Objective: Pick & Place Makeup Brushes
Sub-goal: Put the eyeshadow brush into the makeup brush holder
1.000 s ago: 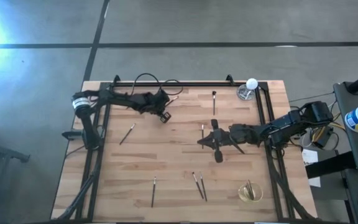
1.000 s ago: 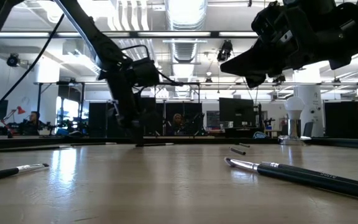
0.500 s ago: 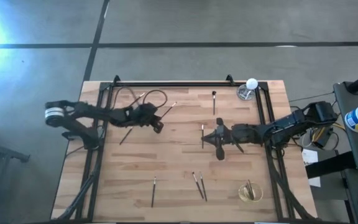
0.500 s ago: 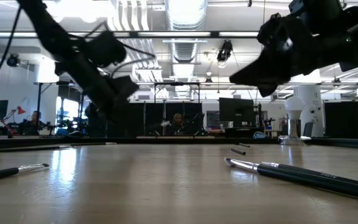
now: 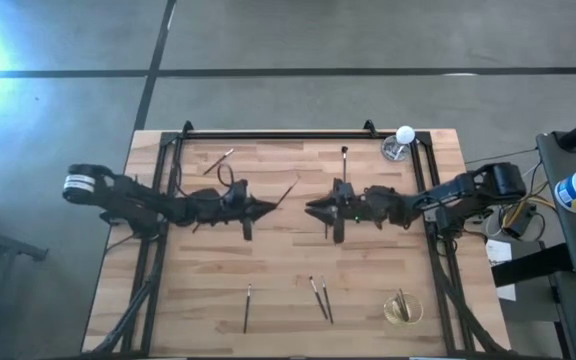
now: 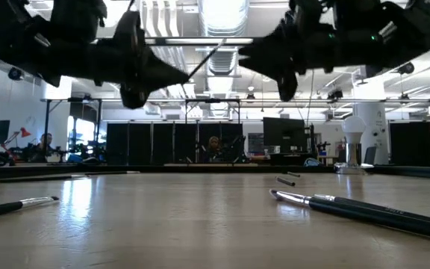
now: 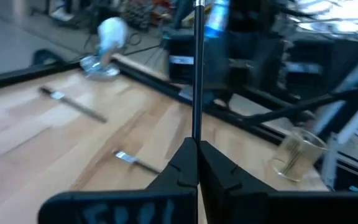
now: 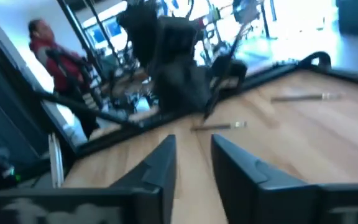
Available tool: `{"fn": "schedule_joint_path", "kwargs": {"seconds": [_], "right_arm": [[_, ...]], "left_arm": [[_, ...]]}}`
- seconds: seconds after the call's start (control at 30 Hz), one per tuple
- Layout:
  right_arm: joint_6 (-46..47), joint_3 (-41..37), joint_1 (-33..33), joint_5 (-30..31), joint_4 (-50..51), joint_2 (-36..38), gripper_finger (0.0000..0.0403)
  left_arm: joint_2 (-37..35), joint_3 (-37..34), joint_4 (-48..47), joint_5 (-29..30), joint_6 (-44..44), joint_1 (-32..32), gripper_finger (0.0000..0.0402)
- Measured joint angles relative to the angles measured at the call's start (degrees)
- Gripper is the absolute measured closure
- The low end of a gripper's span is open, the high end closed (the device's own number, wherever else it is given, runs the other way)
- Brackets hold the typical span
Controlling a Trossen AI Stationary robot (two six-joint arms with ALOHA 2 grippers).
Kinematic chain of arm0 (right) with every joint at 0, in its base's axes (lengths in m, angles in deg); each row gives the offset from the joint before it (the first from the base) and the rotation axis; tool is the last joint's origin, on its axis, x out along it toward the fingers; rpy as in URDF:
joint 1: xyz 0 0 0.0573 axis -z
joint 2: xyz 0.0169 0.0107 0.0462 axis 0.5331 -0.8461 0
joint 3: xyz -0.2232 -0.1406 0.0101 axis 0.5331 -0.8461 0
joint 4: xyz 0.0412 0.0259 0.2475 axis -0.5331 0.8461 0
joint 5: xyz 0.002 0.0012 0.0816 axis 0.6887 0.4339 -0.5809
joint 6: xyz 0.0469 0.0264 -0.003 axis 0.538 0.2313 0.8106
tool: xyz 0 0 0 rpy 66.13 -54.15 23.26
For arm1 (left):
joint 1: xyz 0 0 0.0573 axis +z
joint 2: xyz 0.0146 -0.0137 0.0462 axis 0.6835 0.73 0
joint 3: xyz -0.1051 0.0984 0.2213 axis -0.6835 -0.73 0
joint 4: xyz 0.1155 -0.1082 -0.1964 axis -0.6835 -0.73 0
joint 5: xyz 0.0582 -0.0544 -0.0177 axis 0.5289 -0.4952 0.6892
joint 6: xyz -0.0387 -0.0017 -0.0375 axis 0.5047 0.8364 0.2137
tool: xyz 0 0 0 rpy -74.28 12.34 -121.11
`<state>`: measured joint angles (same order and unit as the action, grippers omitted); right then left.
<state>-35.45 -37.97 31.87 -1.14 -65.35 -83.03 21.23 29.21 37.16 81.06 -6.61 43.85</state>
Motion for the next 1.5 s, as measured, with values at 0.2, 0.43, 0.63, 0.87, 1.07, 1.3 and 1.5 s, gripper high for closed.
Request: {"fn": "schedule_joint_path", "kwargs": {"seconds": [0.2, 0.43, 0.63, 0.87, 1.07, 1.3, 1.5], "right_arm": [[-1.48, 6.41, 0.75, 0.38, 0.11, 0.28, 0.0243], [-4.36, 10.67, 0.94, 0.68, 0.97, -0.03, 0.0233], [-5.01, 11.51, 0.92, 1.10, 1.84, -0.12, 0.0274], [-6.48, 11.48, 0.88, 2.01, 1.81, -0.14, 0.0381], [-7.20, 11.42, 0.92, 2.80, 3.50, 0.81, 0.0388], [-7.24, 11.39, 0.38, 5.56, 25.42, 12.07, 0.0390], [-0.75, 14.42, -4.20, 13.69, 53.80, 24.97, 0.0390]], "left_arm": [[0.88, 2.82, 0.28, 0.26, -4.10, -3.15, 0.0401], [1.15, 3.79, 0.40, 0.27, -5.18, -4.14, 0.0401], [1.15, 3.79, 0.46, 0.24, -5.85, -4.25, 0.0401], [1.15, 3.79, 0.37, 0.64, -5.96, -4.25, 0.0401], [1.12, 3.79, -0.17, 5.85, -4.34, -4.23, 0.0379], [1.08, 2.29, -0.38, 6.29, -6.81, -3.65, 0.0323], [1.08, 0.02, 0.53, 6.45, -7.66, -2.54, 0.0311]]}}
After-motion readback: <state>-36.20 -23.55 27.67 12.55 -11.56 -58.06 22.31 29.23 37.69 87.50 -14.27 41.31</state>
